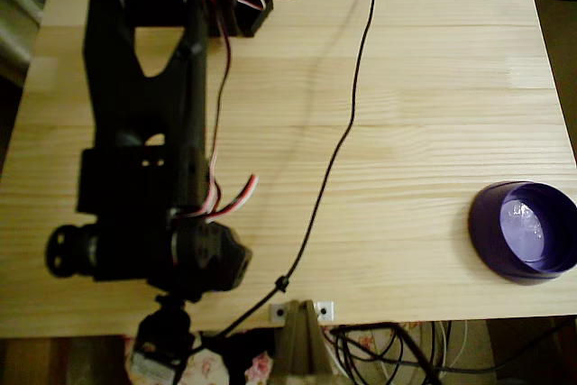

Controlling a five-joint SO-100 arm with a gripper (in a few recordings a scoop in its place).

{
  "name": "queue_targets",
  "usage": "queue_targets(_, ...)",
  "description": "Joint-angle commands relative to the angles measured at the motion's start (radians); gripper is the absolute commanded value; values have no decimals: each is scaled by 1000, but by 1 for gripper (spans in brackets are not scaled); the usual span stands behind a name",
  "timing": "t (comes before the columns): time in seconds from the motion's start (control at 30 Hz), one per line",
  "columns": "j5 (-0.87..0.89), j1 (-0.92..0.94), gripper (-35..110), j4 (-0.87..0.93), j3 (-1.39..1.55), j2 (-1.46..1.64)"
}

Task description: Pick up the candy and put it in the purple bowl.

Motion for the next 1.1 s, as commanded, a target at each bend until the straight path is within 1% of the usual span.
queue_targets(0.0, 8, -6, 25, -12, -72, 25)
queue_targets(0.23, 2, 5, 13, 0, -74, 11)
queue_targets(0.6, 2, 12, 10, 63, -114, 11)
queue_targets(0.77, -2, 15, 6, 97, -143, 6)
queue_targets(0.9, 8, 14, 6, 155, -224, -31)
queue_targets(1.07, 8, 12, 6, 156, -232, -28)
